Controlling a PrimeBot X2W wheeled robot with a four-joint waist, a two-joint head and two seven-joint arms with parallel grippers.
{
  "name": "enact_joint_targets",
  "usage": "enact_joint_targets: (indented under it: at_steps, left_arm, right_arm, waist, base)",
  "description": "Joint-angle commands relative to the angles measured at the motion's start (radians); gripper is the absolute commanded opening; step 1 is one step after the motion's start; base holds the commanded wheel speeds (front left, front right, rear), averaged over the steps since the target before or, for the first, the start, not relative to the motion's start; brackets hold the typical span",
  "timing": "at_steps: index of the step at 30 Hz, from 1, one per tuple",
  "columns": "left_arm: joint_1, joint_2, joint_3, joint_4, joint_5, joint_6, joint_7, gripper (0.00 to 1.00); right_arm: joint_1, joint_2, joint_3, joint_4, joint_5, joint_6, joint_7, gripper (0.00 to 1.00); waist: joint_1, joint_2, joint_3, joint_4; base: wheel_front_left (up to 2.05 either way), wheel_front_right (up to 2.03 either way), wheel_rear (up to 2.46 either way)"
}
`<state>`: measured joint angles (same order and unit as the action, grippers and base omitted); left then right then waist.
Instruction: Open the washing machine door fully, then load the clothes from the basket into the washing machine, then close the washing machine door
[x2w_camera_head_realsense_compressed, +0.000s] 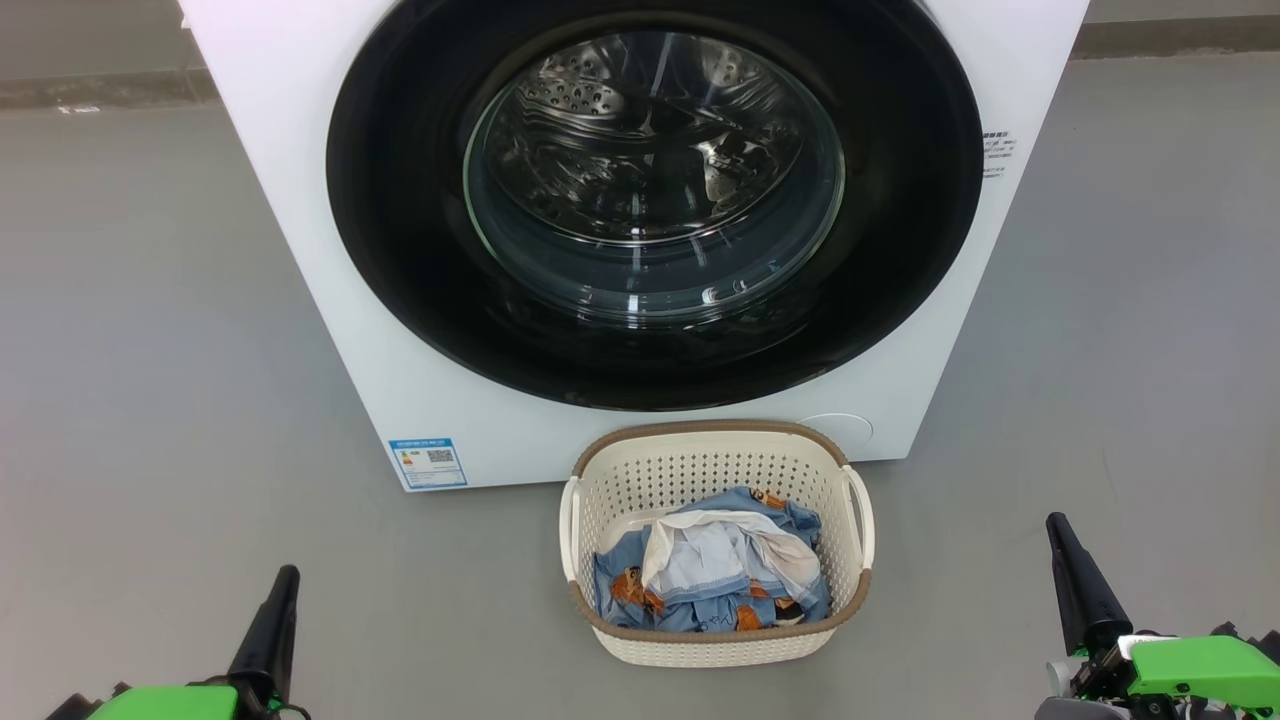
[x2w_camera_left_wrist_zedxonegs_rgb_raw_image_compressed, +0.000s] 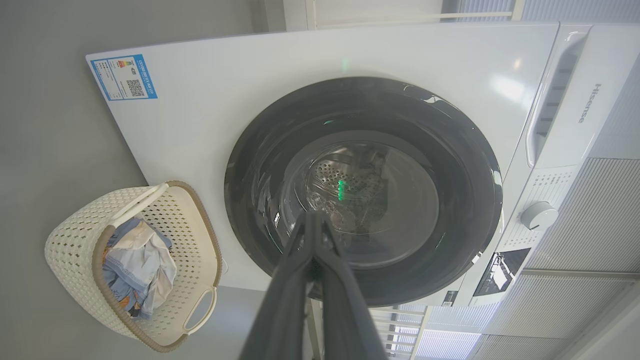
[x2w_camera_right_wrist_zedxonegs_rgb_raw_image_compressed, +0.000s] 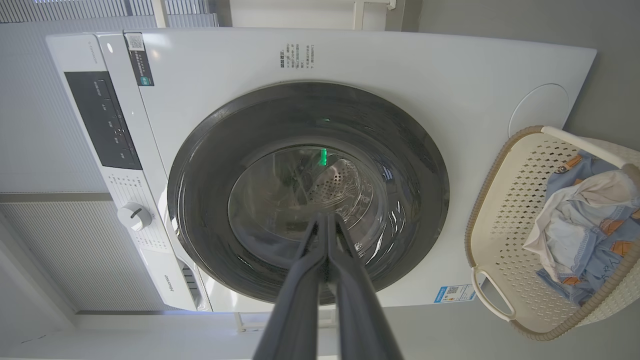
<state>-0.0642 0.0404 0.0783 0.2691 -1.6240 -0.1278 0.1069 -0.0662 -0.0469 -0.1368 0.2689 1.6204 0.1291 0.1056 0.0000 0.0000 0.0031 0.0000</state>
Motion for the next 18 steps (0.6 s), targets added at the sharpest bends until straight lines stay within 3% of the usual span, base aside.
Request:
enact_joint_targets:
  at_steps: [1,18]
  left_arm:
    - [-0.044,0.011,0.035,-0.024,0.015,-0.003,0.006,0.0]
    - [-0.044,0.011,0.035,-0.024,0.015,-0.003,0.006,0.0]
  right_arm:
    - [-0.042,-0.004,0.023,-0.024,-0.012,0.002,0.008,0.0]
    - [-0.042,-0.004,0.023,-0.024,-0.012,0.002,0.008,0.0]
  waist:
    - [0.0,0.0,0.0,0.0]
    - [0.0,0.0,0.0,0.0]
  base:
    - [0.0,0.0,0.0]
    - [0.0,0.0,0.0]
